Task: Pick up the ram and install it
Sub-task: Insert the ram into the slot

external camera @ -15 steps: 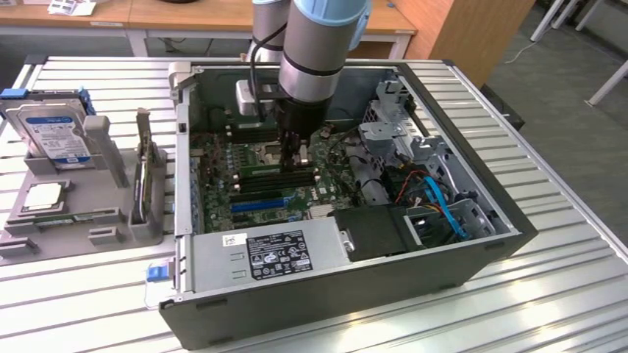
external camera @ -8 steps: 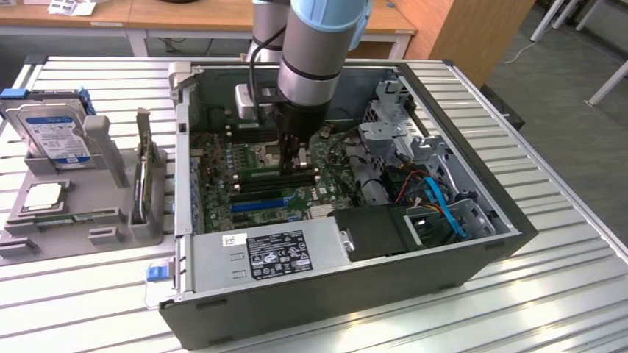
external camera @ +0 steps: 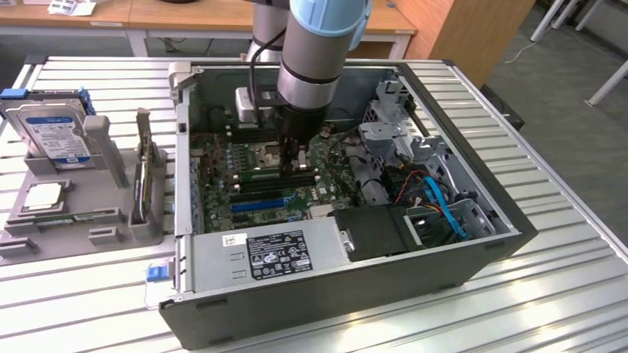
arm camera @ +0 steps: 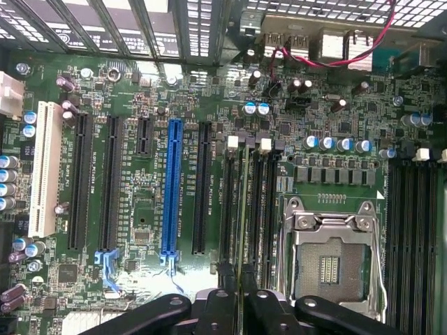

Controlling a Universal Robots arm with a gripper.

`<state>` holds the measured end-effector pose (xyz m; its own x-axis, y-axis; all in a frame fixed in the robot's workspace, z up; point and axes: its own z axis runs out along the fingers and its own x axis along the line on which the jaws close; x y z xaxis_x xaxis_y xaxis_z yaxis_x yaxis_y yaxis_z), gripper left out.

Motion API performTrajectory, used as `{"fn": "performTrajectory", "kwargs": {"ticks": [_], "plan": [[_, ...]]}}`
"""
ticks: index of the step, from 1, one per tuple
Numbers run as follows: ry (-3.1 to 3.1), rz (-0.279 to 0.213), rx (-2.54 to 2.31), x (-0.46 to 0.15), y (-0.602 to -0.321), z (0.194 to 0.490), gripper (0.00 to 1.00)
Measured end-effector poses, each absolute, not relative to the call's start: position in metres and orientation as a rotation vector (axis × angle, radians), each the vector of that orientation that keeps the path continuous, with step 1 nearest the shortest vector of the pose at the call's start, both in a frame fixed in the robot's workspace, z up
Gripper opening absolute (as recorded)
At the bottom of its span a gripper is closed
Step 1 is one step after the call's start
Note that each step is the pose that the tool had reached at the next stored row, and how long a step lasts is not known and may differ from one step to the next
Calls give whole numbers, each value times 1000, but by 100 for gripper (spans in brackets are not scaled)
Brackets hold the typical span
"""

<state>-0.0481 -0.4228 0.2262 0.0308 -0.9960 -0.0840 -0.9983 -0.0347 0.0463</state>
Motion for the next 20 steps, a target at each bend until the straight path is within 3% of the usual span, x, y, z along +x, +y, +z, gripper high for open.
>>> {"fn": "performTrajectory", "kwargs": {"ticks": [20], "plan": [[2166,147,-2238,-47,-424,226,14]]}}
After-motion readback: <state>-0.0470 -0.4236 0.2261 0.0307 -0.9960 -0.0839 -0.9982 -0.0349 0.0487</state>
